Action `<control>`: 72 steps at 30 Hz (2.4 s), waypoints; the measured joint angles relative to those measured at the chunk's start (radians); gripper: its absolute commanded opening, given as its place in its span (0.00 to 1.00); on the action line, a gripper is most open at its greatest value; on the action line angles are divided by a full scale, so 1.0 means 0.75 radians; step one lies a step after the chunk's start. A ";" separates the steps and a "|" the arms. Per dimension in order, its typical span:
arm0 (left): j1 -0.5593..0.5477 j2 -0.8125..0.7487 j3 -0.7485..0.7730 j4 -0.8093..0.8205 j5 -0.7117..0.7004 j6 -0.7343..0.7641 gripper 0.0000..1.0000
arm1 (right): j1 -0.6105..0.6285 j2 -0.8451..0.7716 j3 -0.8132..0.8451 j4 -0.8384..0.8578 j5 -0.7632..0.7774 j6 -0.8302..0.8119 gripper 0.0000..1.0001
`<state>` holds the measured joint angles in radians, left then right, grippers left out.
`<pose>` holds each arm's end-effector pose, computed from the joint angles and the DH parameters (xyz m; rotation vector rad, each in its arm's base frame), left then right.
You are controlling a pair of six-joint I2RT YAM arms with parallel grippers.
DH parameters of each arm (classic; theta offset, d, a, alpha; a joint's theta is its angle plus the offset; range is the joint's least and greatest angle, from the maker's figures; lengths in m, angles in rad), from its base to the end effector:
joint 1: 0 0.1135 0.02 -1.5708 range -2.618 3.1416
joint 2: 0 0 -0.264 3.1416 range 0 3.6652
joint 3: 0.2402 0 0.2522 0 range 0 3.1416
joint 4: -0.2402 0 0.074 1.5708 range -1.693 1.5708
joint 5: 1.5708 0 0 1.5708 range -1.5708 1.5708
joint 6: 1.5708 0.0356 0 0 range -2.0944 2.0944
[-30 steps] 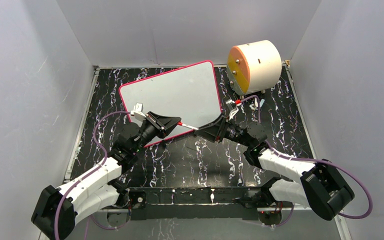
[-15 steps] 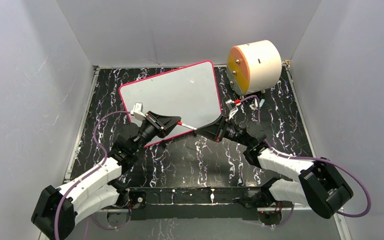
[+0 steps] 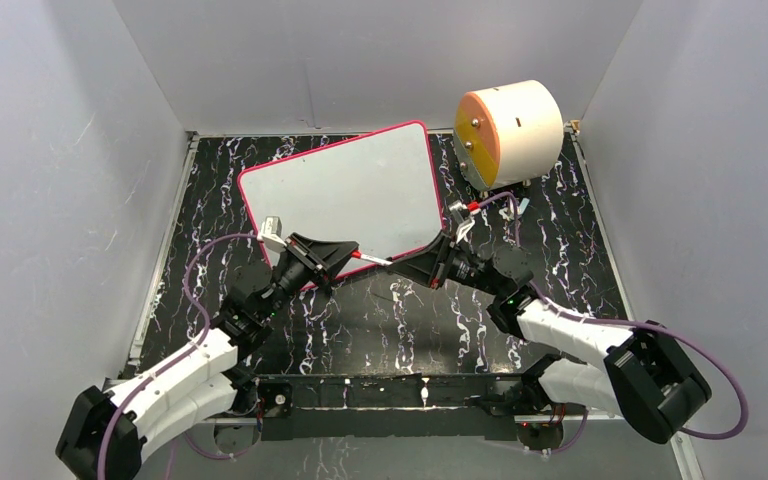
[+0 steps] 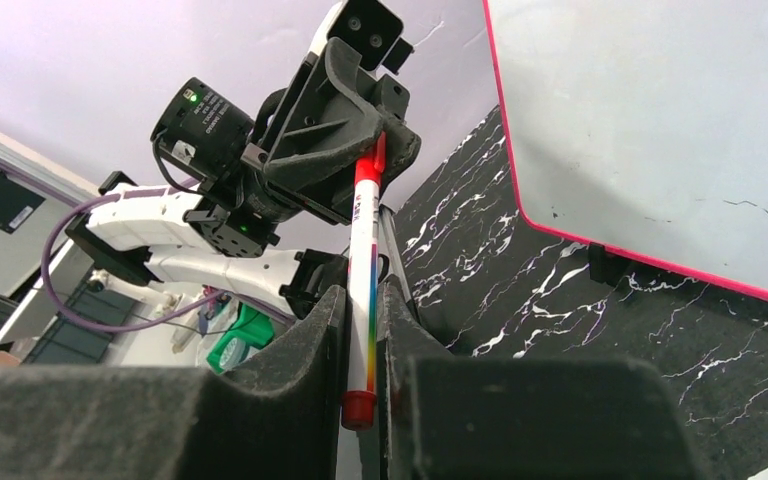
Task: Write a sentence on the whiteboard
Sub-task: Open the whiteboard marker at the center of the board, then place the pen cap at the center of the board.
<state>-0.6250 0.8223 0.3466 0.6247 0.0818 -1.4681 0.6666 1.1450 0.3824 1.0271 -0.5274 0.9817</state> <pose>0.1555 -0.1158 0.2643 -0.6160 1.5693 -1.7275 0.1702 0.1567 0.2555 -0.2837 1.5447 1.6922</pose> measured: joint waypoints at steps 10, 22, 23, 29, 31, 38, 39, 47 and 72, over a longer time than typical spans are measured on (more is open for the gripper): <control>0.019 -0.105 -0.031 -0.006 -0.167 0.019 0.00 | -0.041 -0.155 -0.039 -0.131 -0.030 -0.111 0.00; 0.022 -0.151 0.014 -0.293 -0.237 0.227 0.00 | -0.136 -0.412 -0.023 -0.661 -0.020 -0.384 0.00; 0.022 -0.149 0.033 -0.345 -0.228 0.264 0.00 | -0.137 -0.432 0.001 -0.738 0.003 -0.421 0.00; 0.022 -0.026 0.211 -0.595 -0.108 0.539 0.00 | -0.138 -0.542 0.127 -1.076 0.163 -0.632 0.00; 0.018 0.044 0.251 -0.634 -0.053 0.619 0.00 | -0.138 -0.580 0.143 -1.151 0.217 -0.691 0.00; -0.108 0.385 0.332 -0.742 0.044 0.831 0.00 | -0.138 -0.633 0.205 -1.371 0.391 -0.848 0.00; -0.128 0.425 0.343 -0.754 0.045 0.850 0.00 | -0.138 -0.636 0.219 -1.401 0.414 -0.866 0.00; -0.252 0.721 0.489 -0.826 0.004 0.962 0.00 | -0.138 -0.693 0.305 -1.568 0.554 -0.968 0.00; -0.435 1.084 0.713 -1.009 -0.262 1.070 0.51 | -0.138 -0.728 0.308 -1.627 0.635 -1.011 0.00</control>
<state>-0.9516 1.6352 0.8814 -0.1318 -0.1146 -0.6655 0.5629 0.5987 0.6132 -0.1932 -0.0509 0.2237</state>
